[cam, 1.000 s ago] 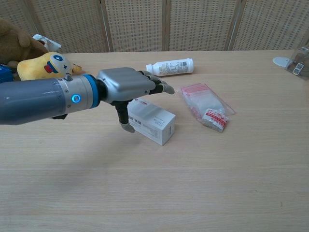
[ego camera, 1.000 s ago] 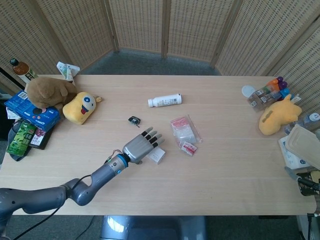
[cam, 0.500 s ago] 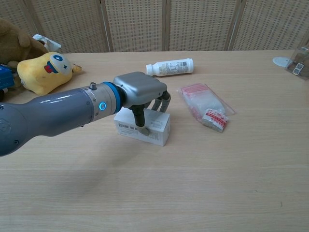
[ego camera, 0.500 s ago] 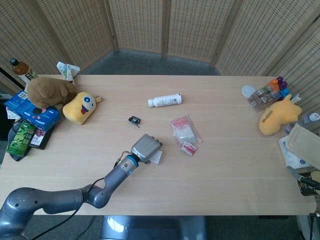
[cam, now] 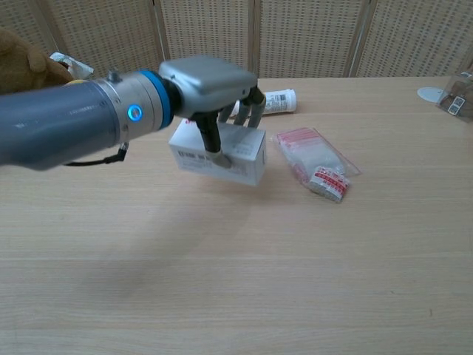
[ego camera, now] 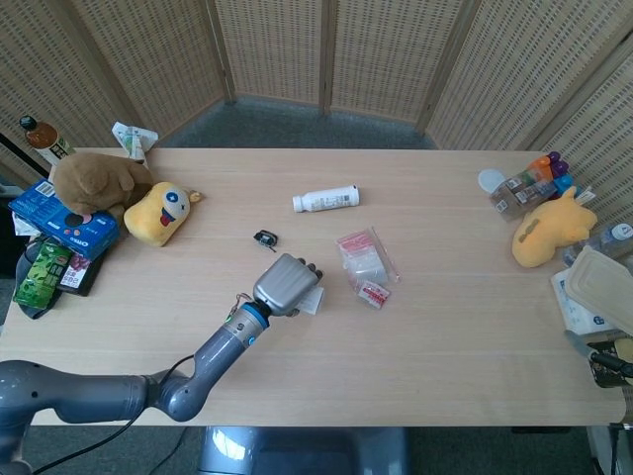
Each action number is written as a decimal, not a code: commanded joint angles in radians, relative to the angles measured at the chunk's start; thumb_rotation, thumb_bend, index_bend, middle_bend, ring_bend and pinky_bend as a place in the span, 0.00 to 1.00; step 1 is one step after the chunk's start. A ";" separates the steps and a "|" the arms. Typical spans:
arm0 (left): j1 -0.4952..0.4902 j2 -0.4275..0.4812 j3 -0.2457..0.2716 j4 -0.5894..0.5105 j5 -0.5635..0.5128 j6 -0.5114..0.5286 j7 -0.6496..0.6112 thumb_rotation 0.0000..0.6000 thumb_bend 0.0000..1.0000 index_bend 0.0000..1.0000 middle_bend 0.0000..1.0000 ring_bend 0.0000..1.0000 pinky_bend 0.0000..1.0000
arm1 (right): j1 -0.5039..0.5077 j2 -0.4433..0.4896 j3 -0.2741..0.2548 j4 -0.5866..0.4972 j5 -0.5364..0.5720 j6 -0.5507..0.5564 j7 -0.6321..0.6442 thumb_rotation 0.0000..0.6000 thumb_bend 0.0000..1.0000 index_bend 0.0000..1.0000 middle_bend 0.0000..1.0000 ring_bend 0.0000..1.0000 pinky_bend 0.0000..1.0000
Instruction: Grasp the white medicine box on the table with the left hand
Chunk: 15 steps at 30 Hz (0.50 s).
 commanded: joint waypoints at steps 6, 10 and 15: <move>-0.036 0.221 -0.096 -0.281 -0.049 0.125 0.103 1.00 0.16 0.79 0.78 0.72 0.82 | -0.003 -0.001 -0.007 -0.011 -0.016 0.006 -0.008 1.00 0.06 0.04 0.00 0.00 0.00; -0.053 0.269 -0.114 -0.343 -0.075 0.152 0.122 1.00 0.15 0.78 0.77 0.72 0.82 | -0.005 0.002 -0.008 -0.015 -0.020 0.010 -0.005 1.00 0.06 0.04 0.00 0.00 0.00; -0.076 0.293 -0.121 -0.369 -0.085 0.177 0.127 1.00 0.15 0.78 0.77 0.72 0.81 | -0.005 0.003 -0.008 -0.017 -0.021 0.010 -0.005 1.00 0.06 0.04 0.00 0.00 0.00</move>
